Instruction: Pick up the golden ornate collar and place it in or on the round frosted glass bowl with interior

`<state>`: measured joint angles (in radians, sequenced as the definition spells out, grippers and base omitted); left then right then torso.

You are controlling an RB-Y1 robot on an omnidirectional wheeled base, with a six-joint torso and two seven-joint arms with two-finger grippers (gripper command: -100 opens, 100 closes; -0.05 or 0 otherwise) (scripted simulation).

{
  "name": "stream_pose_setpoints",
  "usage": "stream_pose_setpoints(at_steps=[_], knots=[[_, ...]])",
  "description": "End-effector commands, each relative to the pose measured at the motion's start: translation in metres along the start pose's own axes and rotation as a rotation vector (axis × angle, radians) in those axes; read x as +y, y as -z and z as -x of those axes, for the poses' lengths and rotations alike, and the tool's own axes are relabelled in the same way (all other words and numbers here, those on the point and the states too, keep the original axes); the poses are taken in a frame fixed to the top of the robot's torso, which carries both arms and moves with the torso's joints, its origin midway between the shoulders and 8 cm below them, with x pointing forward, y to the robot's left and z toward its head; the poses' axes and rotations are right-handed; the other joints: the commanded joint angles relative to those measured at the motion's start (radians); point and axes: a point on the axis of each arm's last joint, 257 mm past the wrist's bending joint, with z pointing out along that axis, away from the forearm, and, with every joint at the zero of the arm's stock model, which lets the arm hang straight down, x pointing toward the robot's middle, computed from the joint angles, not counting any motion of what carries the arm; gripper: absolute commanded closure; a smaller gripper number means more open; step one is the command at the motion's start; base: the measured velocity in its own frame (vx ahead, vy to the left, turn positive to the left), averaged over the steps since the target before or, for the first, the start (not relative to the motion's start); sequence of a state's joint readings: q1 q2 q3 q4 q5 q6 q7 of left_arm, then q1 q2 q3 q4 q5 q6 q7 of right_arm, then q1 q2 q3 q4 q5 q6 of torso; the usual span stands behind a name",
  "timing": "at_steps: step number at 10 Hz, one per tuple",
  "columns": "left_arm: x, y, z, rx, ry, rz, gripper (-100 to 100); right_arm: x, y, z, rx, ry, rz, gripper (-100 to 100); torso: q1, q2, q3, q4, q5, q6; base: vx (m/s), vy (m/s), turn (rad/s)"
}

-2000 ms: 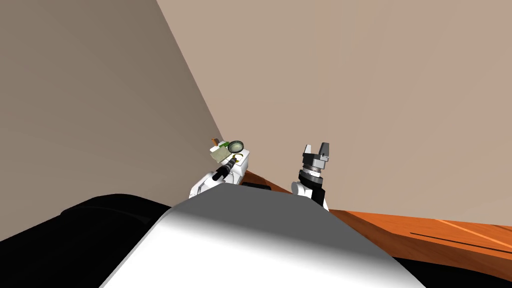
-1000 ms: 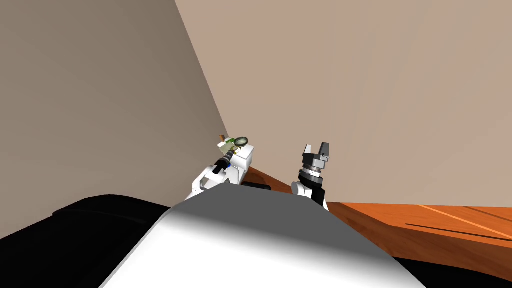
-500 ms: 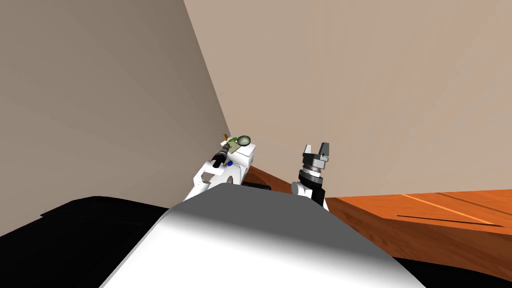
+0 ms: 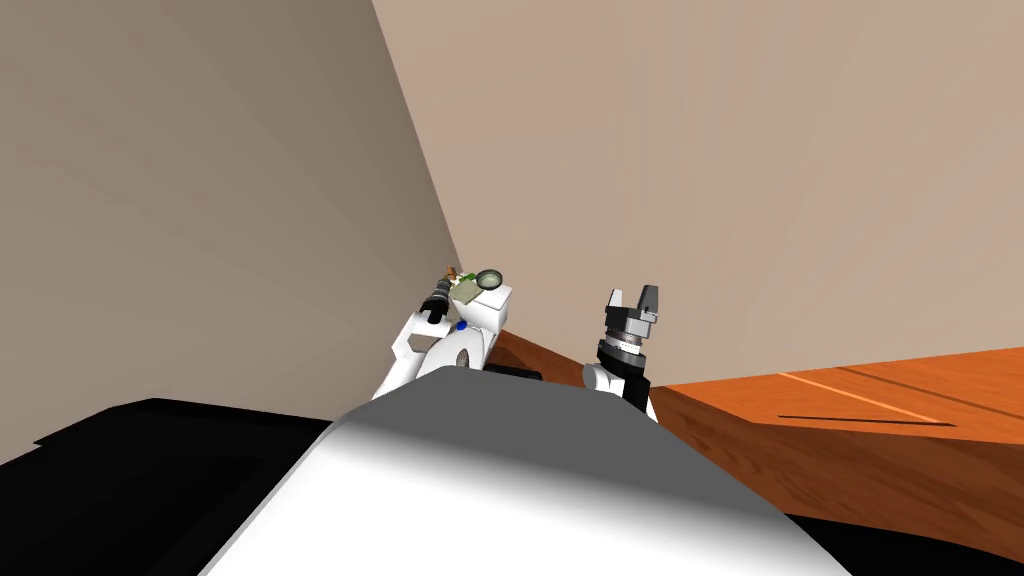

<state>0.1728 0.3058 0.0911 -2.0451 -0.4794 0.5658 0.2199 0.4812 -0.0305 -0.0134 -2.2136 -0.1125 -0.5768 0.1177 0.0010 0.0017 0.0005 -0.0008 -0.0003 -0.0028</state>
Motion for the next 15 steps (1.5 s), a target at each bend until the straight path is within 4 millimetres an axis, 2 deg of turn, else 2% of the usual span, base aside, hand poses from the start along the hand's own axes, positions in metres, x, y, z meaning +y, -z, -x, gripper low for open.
stream_pose_setpoints(at_steps=[1,3,4,5,6,7,8,10,12,14,15], knots=[[-0.005,-0.008,0.023,-0.070,0.006,0.006,100,0.000,0.000,0.000,0.000,0.000,0.000,0,0.000,0.000,0.000,0.000,0.000,0.000,-0.037,0.020,-0.033],[0.001,-0.020,0.052,-0.164,0.030,0.043,100,0.000,0.000,0.000,0.000,0.000,0.000,0,-0.001,-0.001,-0.001,0.000,-0.001,0.000,-0.040,0.004,-0.087],[-0.008,-0.023,0.061,-0.186,0.025,0.028,100,0.000,0.000,0.000,0.000,0.000,0.000,0,-0.002,-0.001,-0.001,0.000,-0.001,0.000,-0.029,-0.002,-0.016],[-0.004,-0.029,0.077,-0.235,0.048,0.049,100,0.000,0.000,0.000,0.000,0.000,0.000,0,-0.003,-0.002,-0.001,-0.001,-0.001,0.000,-0.025,-0.008,-0.039],[-0.008,-0.029,0.079,-0.243,0.038,0.043,100,0.000,0.000,0.000,0.000,0.000,0.000,0,-0.003,-0.002,-0.002,-0.001,-0.001,0.000,-0.012,-0.005,-0.025],[-0.006,-0.035,0.096,-0.294,0.062,0.063,100,0.000,0.000,0.000,0.000,0.000,0.000,0,-0.003,-0.003,-0.002,-0.001,-0.001,0.000,-0.007,-0.016,-0.054],[-0.007,-0.034,0.097,-0.299,0.054,0.062,100,0.000,0.000,0.000,0.000,0.000,0.000,0,-0.004,-0.004,-0.002,-0.001,-0.001,0.000,-0.004,-0.012,-0.026],[0.007,-0.042,0.124,-0.390,0.092,0.121,100,0.000,0.000,0.000,0.000,0.000,0.000,0,-0.004,-0.005,-0.003,-0.002,-0.001,0.000,-0.003,-0.032,-0.076],[-0.002,-0.043,0.130,-0.406,0.094,0.108,100,0.000,0.000,0.000,0.000,0.000,0.000,0,-0.006,-0.005,-0.003,-0.002,-0.002,0.000,0.005,-0.025,-0.006],[0.019,-0.047,0.152,-0.487,0.140,0.181,100,0.000,0.000,0.000,0.000,0.000,0.000,0,-0.005,-0.006,-0.004,-0.002,-0.002,0.000,0.022,-0.037,-0.082],[0.008,-0.049,0.158,-0.502,0.143,0.165,100,0.000,0.000,0.000,0.000,0.000,0.000,0,-0.007,-0.007,-0.005,-0.003,-0.001,0.000,0.020,-0.054,-0.024]])
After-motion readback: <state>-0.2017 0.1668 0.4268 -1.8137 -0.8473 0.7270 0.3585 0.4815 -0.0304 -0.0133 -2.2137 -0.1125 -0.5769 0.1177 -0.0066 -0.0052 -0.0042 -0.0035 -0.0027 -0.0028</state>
